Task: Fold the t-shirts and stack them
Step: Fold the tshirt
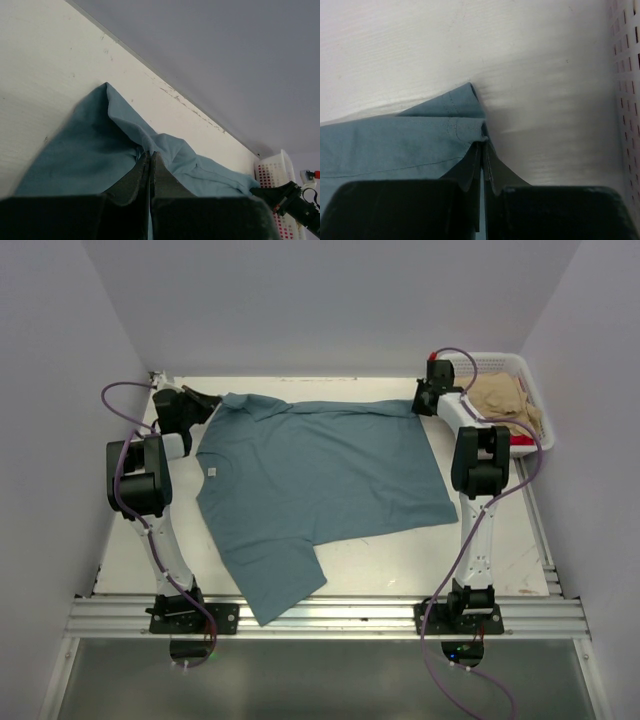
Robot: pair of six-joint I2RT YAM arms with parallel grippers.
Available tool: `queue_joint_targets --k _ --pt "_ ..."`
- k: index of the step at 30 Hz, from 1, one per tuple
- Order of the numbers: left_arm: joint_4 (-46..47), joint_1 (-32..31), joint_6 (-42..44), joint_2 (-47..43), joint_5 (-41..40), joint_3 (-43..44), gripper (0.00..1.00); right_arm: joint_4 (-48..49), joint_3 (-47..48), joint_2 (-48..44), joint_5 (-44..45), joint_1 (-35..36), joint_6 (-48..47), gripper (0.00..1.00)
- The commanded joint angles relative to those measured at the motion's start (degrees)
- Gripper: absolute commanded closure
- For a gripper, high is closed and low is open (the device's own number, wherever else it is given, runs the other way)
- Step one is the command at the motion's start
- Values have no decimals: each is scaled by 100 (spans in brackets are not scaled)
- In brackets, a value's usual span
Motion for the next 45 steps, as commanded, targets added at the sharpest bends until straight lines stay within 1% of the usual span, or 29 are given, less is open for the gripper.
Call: queue_joint_targets --k 1,8,14,19,20,25,32,35,39,45 --pt "346 48 181 -372 89 -14 100 145 -94 -388 1 -20 -24 100" --pt "189 39 435 -723 72 74 100 180 -191 -977 97 -29 -138 100" --pt "39 39 550 -1039 45 92 100 171 -270 -1303 141 -29 -174 100" --pt "-347 39 725 -1409 -69 -13 100 206 -489 -1619 273 -20 -200 100" --pt "-418 39 760 -1601 -95 -48 100 215 -551 -1654 282 -20 -209 100" --pt "-883 39 962 -2322 -315 -531 100 153 -648 -1716 317 -20 -200 100" --pt "-1560 39 1252 -3771 -666 -1436 100 83 -797 -1593 326 -29 -121 100" --pt "-1920 39 1340 -4220 -781 -1726 100 65 -841 -1514 291 -29 -86 100" --pt "-2132 39 1393 -4477 -781 -2017 100 109 -973 -1479 229 -20 -51 100" --pt "-2185 39 1271 -4652 -570 -2597 100 179 -1228 -1567 264 -29 -24 100"
